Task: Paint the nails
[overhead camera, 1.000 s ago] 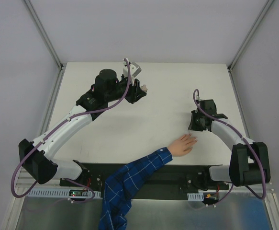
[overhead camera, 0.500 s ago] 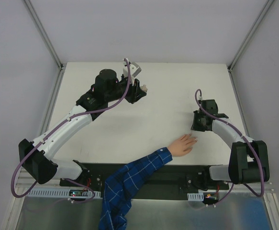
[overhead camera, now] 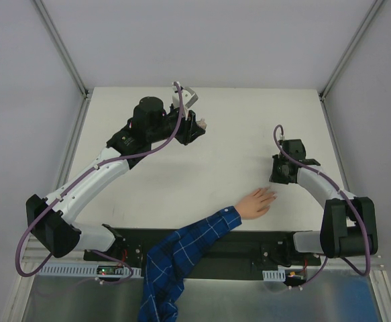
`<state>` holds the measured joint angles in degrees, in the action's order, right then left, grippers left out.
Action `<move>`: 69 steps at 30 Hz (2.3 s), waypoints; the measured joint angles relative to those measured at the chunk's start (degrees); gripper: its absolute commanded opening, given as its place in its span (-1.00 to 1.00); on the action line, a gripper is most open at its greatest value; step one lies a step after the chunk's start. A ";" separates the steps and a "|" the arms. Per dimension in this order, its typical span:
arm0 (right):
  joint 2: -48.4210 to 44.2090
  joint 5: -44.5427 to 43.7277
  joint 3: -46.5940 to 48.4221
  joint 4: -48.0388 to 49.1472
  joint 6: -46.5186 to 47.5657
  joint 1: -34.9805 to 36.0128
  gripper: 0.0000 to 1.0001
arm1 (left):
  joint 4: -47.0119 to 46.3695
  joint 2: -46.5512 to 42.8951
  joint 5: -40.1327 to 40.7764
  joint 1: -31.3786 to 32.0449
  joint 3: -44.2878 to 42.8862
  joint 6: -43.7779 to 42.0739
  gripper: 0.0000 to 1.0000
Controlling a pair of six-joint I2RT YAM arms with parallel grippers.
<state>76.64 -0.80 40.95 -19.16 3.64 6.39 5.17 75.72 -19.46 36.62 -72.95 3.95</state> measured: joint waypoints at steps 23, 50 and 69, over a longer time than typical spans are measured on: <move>-1.70 4.20 -0.02 -0.37 -0.44 3.37 -0.99 | 0.04 -2.80 0.07 0.00 1.38 1.55 -1.00; 0.83 -1.22 0.74 -0.31 -1.29 2.80 -0.99 | 0.17 -4.20 0.50 0.00 2.01 2.29 -1.00; 0.98 -2.64 0.92 -0.31 -1.27 1.68 -0.99 | 0.20 -4.15 0.48 0.00 2.01 2.27 -1.00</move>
<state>77.62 -3.44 41.87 -19.46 2.37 8.08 5.37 71.57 -18.98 36.62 -70.94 6.22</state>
